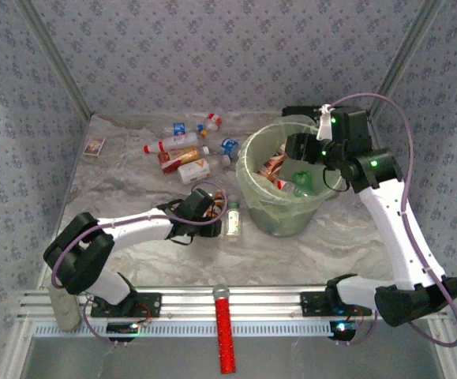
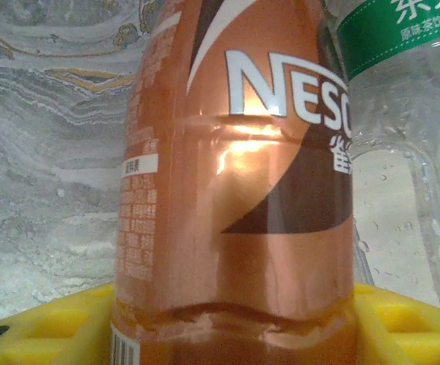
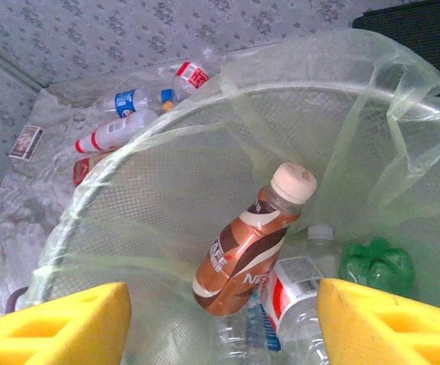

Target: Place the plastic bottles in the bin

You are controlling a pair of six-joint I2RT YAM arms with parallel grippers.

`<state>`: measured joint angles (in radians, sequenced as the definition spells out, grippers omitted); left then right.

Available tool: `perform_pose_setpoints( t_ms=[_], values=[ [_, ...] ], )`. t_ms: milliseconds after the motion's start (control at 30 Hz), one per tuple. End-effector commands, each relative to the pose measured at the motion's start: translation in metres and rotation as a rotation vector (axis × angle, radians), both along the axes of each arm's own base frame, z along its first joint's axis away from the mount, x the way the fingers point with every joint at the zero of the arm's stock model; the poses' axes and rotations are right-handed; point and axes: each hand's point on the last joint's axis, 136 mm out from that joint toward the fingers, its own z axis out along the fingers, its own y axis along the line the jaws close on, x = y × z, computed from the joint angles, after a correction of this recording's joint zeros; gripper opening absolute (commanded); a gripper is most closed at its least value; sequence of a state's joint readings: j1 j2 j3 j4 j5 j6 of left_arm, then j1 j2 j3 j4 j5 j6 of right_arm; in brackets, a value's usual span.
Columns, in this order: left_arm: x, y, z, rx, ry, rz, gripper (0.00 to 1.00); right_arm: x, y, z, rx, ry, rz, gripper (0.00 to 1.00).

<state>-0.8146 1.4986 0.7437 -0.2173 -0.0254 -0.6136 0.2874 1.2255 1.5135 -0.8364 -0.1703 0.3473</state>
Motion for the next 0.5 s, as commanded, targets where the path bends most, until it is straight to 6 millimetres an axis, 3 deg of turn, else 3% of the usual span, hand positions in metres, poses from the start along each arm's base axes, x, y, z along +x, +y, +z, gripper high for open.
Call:
perform_pose_setpoints(
  t_ms=[0,200,333,467],
  values=[
    [0.007,-0.006,0.004,-0.001,-0.027,0.002,0.53,-0.010,0.012,0.014,0.048,-0.014,0.080,0.67],
    [0.011,0.000,0.024,0.006,-0.081,0.003,0.50,-0.020,0.045,0.033,0.142,-0.034,0.256,0.67],
    [0.017,0.008,0.058,-0.017,-0.180,0.016,0.45,-0.023,0.063,0.046,0.159,-0.065,0.333,0.68],
    [0.019,0.012,0.107,-0.118,-0.322,0.023,0.35,-0.028,0.087,0.062,0.170,-0.117,0.436,0.71]
  ],
)
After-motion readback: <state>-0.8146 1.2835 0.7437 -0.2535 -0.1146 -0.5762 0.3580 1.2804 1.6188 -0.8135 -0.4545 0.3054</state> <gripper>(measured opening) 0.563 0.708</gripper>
